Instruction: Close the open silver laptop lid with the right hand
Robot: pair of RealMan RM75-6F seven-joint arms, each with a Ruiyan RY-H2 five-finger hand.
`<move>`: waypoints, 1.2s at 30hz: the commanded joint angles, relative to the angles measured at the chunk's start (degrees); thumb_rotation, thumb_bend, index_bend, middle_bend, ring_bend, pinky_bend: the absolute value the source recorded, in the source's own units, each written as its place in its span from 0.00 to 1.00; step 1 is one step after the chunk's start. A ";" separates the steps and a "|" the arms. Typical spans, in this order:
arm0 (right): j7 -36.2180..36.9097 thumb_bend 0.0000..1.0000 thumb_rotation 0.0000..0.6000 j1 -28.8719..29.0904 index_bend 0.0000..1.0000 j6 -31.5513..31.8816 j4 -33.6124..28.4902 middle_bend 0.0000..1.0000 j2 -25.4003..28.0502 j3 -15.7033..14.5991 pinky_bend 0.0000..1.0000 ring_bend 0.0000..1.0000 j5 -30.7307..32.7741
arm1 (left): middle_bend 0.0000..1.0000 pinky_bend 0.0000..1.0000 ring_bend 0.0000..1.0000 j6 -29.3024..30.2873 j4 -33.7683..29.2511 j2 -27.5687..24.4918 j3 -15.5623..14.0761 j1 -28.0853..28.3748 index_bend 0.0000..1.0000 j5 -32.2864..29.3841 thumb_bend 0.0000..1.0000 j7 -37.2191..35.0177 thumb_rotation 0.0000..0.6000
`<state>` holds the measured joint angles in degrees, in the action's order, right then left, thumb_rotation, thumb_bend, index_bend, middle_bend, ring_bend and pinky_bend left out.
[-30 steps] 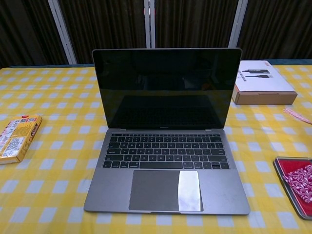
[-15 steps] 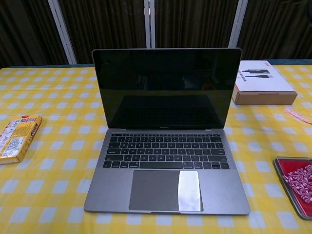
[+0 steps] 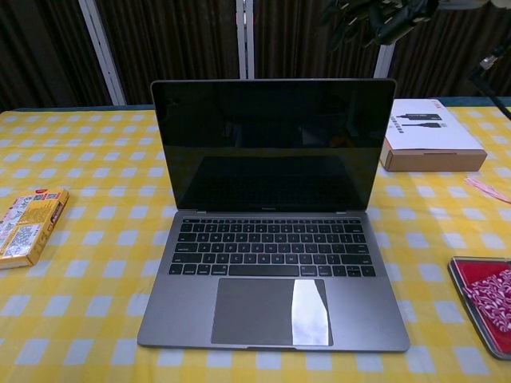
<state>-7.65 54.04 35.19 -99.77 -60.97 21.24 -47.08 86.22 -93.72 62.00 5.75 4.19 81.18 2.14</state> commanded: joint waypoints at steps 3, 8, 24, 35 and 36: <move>-2.80 1.00 1.00 4.58 0.22 -1.02 -0.42 0.30 -1.82 -2.46 0.28 0.23 6.93 | 0.00 0.00 0.00 0.09 -0.01 -0.07 0.01 -0.05 0.00 -0.04 0.00 -0.13 1.00; -4.07 1.00 1.00 7.37 0.24 -1.16 -0.81 0.31 -2.44 -4.59 0.32 0.26 10.73 | 0.00 0.00 0.00 -0.31 0.16 0.04 -0.05 0.12 0.00 -0.21 0.00 -0.02 1.00; -3.99 1.00 1.00 9.21 0.26 -0.01 -6.89 0.35 -1.69 -7.80 0.34 0.29 9.31 | 0.00 0.00 0.00 -0.55 0.29 0.19 -0.16 0.25 0.00 -0.44 0.00 0.23 1.00; -4.03 1.00 1.00 8.19 0.28 -0.42 -14.17 0.36 0.03 -9.53 0.34 0.30 2.58 | 0.00 0.00 0.00 -0.48 0.07 0.30 -0.35 0.31 0.00 -0.14 0.00 0.66 1.00; -4.25 1.00 1.00 8.00 0.28 -0.37 -14.81 0.36 0.09 -9.90 0.34 0.30 1.76 | 0.00 0.00 0.00 -0.48 0.03 0.30 -0.38 0.31 0.00 -0.08 0.00 0.66 1.00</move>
<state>-11.61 62.48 34.82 -113.39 -61.19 12.02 -43.99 85.73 -93.67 62.29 5.39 4.50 81.06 2.80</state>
